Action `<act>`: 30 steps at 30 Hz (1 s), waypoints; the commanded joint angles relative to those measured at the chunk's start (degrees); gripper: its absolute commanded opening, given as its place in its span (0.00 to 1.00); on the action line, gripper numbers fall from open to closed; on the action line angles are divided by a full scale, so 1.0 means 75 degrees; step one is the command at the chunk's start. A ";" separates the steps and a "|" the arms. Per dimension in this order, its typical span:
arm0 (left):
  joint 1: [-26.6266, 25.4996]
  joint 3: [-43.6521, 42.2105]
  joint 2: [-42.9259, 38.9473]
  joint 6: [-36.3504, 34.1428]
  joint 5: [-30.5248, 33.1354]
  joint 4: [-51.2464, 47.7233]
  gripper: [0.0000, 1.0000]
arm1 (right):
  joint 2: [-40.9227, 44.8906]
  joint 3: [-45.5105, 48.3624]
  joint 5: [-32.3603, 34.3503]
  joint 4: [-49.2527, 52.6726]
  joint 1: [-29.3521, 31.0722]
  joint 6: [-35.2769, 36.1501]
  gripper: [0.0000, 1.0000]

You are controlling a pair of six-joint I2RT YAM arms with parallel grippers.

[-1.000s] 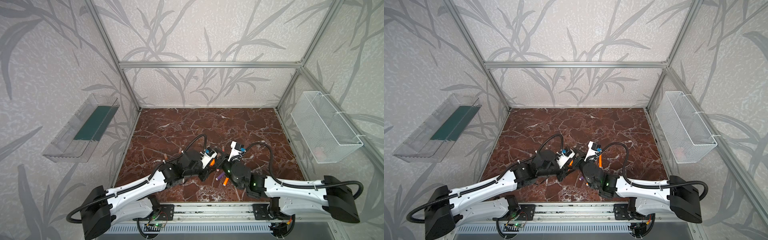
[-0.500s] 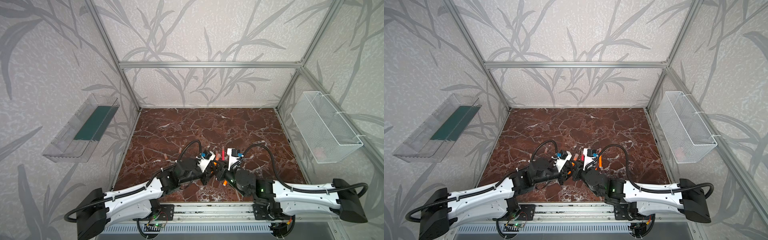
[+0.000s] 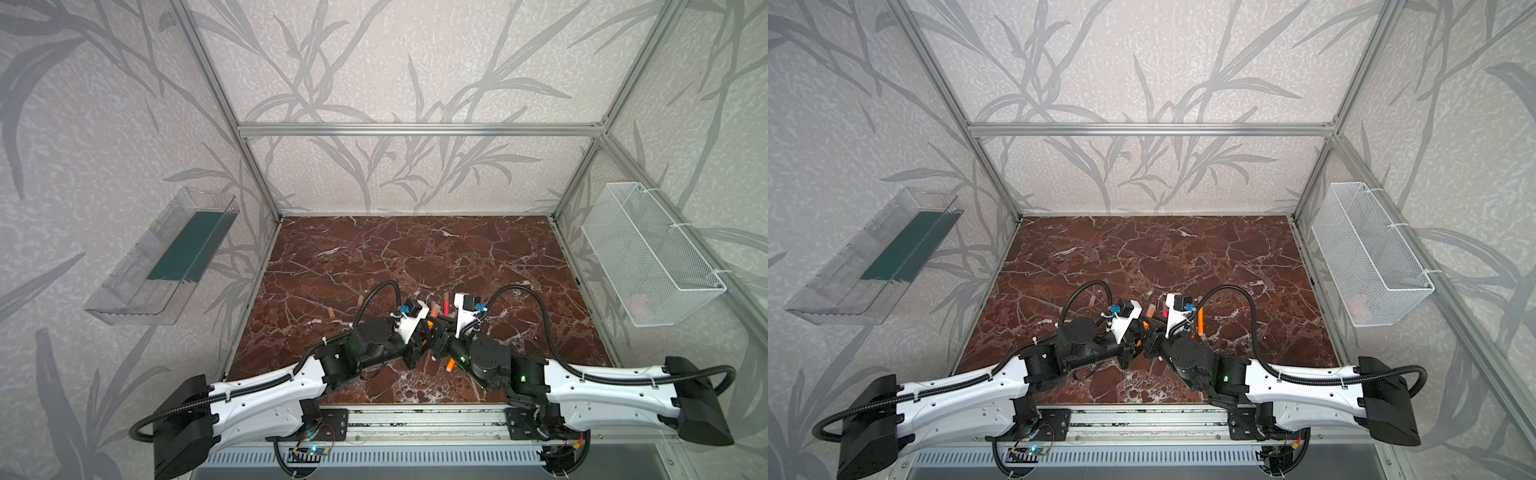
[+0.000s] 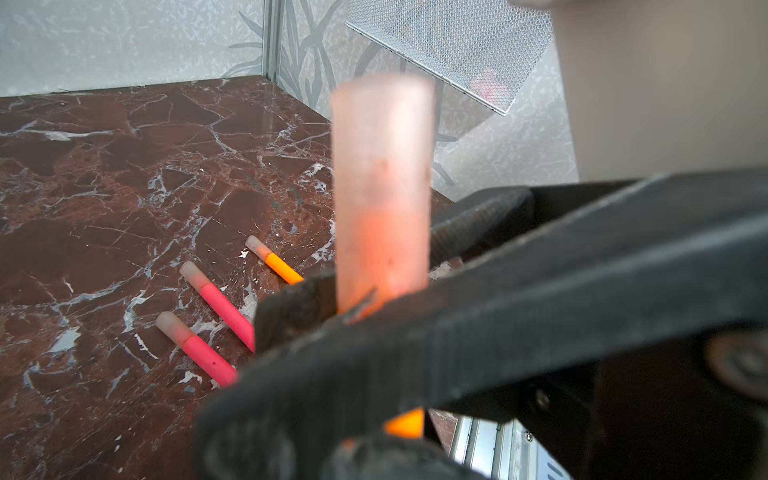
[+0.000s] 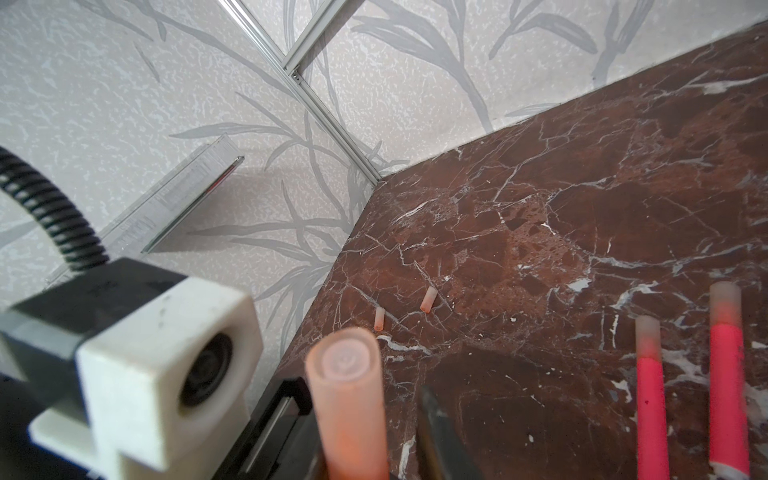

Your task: Insert the pens into the pen caps

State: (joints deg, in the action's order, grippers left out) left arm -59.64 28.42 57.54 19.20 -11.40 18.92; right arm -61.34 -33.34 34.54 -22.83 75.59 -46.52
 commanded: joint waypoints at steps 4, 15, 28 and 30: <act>-0.0077 0.0046 -0.0111 0.0147 0.0019 0.1276 0.00 | -0.0705 -0.0092 -0.0311 0.0605 -0.0204 0.0121 0.14; 0.0281 0.0341 -0.0577 0.1120 0.3843 -0.2365 0.78 | -0.1303 -0.0102 -0.0617 0.1331 -0.1807 -0.0071 0.04; 0.2991 -0.0168 -0.1337 0.1955 0.3769 -0.4009 0.78 | -0.3811 -0.2099 -0.2002 0.2605 -0.2720 0.0295 0.03; 0.3184 -0.0221 -0.1391 0.1972 0.3666 -0.4040 0.78 | -0.4234 -0.2428 -0.2092 0.2801 -0.2733 0.0318 0.04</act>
State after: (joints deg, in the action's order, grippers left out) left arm -37.28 27.88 48.16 32.23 15.35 -8.60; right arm -90.13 -48.75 21.15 -5.67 55.16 -45.36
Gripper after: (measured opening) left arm 0.782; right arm 0.170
